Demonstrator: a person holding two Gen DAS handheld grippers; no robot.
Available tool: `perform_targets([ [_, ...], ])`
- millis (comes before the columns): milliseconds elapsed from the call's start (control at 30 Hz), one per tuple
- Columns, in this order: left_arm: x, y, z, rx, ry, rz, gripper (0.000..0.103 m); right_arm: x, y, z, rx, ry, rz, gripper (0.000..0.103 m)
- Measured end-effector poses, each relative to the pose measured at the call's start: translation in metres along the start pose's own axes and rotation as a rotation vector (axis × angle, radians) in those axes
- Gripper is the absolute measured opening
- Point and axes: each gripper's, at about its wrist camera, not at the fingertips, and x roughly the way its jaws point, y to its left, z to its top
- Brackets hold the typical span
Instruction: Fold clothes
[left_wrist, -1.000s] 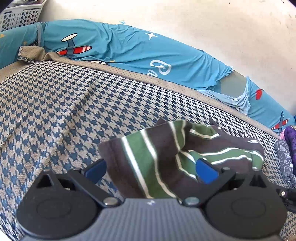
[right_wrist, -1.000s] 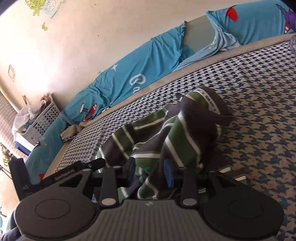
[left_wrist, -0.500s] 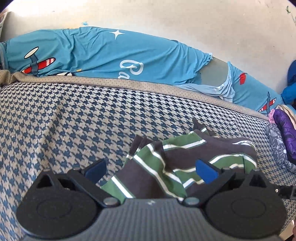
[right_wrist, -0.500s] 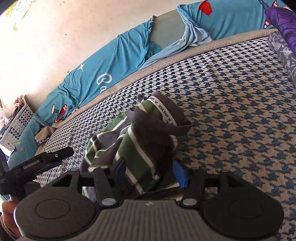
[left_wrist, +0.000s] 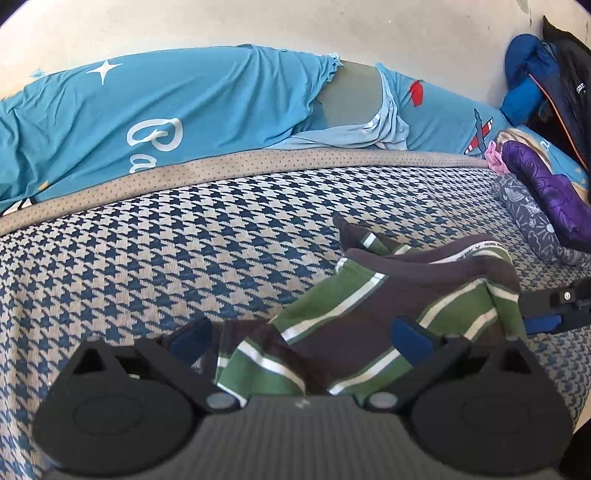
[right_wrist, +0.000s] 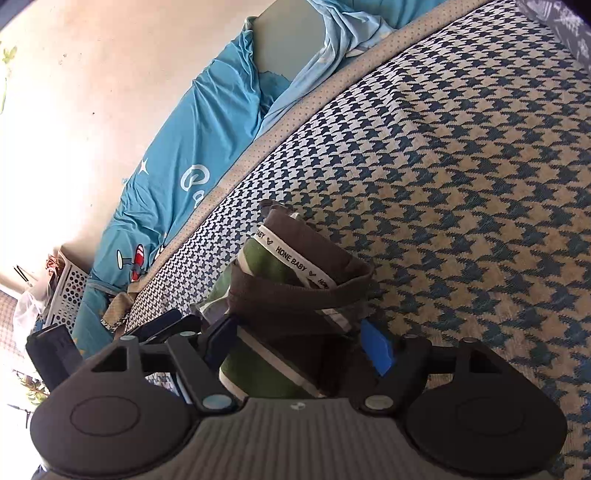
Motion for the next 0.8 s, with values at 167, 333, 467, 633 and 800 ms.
perform_targets([
  [167, 0.023, -0.009, -0.001, 0.06, 0.053, -0.072, 0.103, 0.011, 0.009, 0.006, -0.018, -0.004, 0.032, 0.074],
  [333, 0.039, -0.013, -0.002, 0.072, 0.086, -0.094, 0.103, 0.021, 0.027, 0.004, -0.14, -0.025, -0.001, 0.063],
  [467, 0.042, -0.013, 0.0, 0.06, 0.092, -0.108, 0.097, 0.03, 0.043, -0.002, -0.277, -0.02, -0.044, 0.041],
  [633, 0.039, -0.014, -0.002, 0.083, 0.077, -0.046, 0.073, 0.034, 0.054, -0.005, -0.385, -0.055, -0.095, 0.016],
  [800, 0.033, -0.005, -0.003, 0.059, 0.07, 0.026, 0.036, 0.036, 0.069, -0.004, -0.445, -0.101, -0.09, 0.013],
])
